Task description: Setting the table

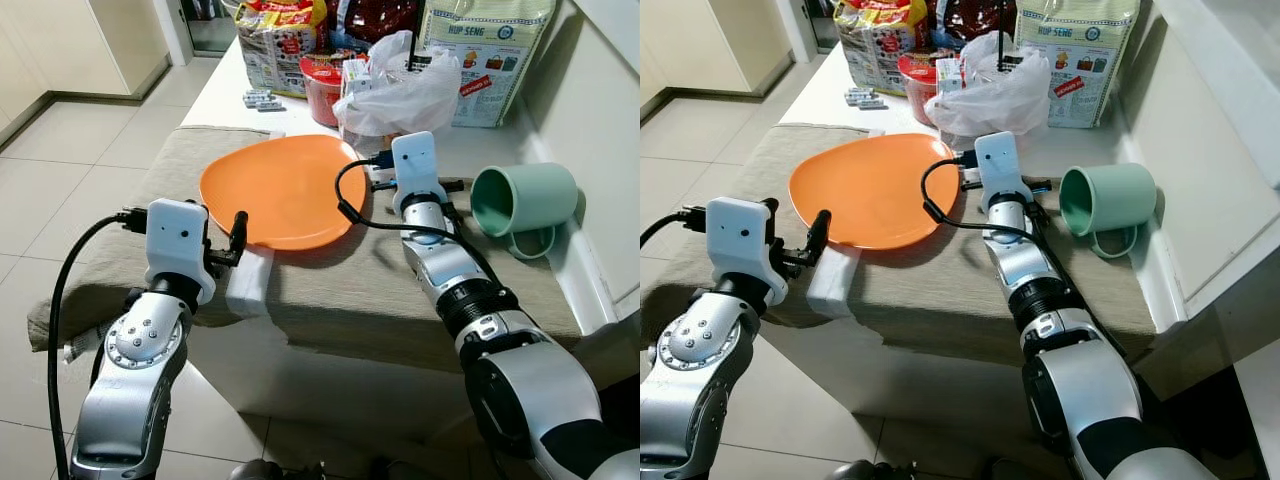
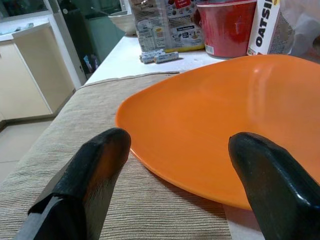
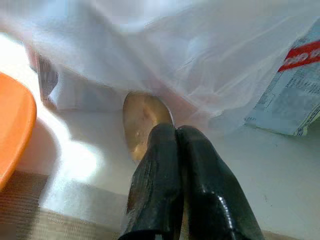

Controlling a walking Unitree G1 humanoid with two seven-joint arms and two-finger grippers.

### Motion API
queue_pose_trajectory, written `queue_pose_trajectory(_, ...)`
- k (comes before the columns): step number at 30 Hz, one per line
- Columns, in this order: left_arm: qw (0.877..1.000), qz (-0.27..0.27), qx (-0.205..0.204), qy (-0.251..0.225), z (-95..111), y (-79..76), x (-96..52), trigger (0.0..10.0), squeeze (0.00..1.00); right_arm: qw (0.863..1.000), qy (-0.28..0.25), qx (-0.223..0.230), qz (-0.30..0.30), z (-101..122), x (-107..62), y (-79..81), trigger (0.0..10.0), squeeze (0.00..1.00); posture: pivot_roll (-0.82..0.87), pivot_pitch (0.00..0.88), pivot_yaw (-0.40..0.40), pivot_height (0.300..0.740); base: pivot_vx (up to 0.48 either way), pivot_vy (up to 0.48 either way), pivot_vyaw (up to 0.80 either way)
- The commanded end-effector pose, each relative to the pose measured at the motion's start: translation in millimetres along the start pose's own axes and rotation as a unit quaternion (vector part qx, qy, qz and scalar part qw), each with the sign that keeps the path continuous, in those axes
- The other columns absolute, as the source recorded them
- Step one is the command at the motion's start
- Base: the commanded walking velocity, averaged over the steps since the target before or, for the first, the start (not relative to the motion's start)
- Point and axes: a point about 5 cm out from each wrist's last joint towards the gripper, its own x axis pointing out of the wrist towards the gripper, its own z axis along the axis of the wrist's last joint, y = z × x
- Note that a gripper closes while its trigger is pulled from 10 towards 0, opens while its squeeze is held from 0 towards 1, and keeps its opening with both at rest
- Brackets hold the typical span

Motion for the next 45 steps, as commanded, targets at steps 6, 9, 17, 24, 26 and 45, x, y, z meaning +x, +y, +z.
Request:
queue_pose_trajectory(6, 1.0, 0.0, 0.005, -0.005, 1.4, -0.9, -1.3, 10.0, 0.0, 0.999, -0.049, 0.021, -0.009, 17.4, -1.8, -2.1, 0.0, 0.0, 0.03, 0.111, 0.046, 0.74, 0.0, 0.0, 0.0)
queue_pose_trajectory(9, 1.0, 0.001, 0.007, -0.004, 0.1, -0.2, -0.8, 10.0, 0.0, 0.997, -0.064, 0.028, -0.011, 20.3, -4.3, -3.6, 0.0, 0.0, 0.02, 0.108, 0.046, 0.74, 0.0, 0.0, 0.0)
queue_pose_trajectory(17, 1.0, 0.007, 0.01, -0.001, -2.9, 1.9, 1.7, 10.0, 0.0, 0.994, -0.1, 0.04, 0.01, 28.0, -10.4, -5.8, 0.0, 0.0, 0.01, 0.095, 0.046, 0.74, 0.0, 0.0, 0.0)
queue_pose_trajectory(24, 1.0, 0.005, 0.011, -0.004, -2.3, 1.5, 3.0, 10.0, 0.0, 0.998, -0.044, 0.013, 0.045, 12.8, -11.2, 7.1, 10.0, 1.0, 0.02, 0.086, 0.045, 0.74, 0.0, 0.0, 0.0)
queue_pose_trajectory(26, 1.0, 0.005, 0.011, -0.005, -1.7, 1.3, 3.2, 10.0, 0.0, 0.999, -0.023, 0.001, 0.047, 6.0, -10.2, 7.7, 10.0, 1.0, 0.02, 0.083, 0.042, 0.74, 0.0, 0.0, 0.0)
queue_pose_trajectory(45, 1.0, 0.005, 0.012, -0.009, -1.2, 1.3, 1.5, 10.0, 0.0, 0.999, -0.021, -0.007, 0.04, 8.9, -4.4, 2.4, 10.0, 1.0, 0.02, 0.078, 0.039, 0.74, 0.0, 0.0, 0.0)
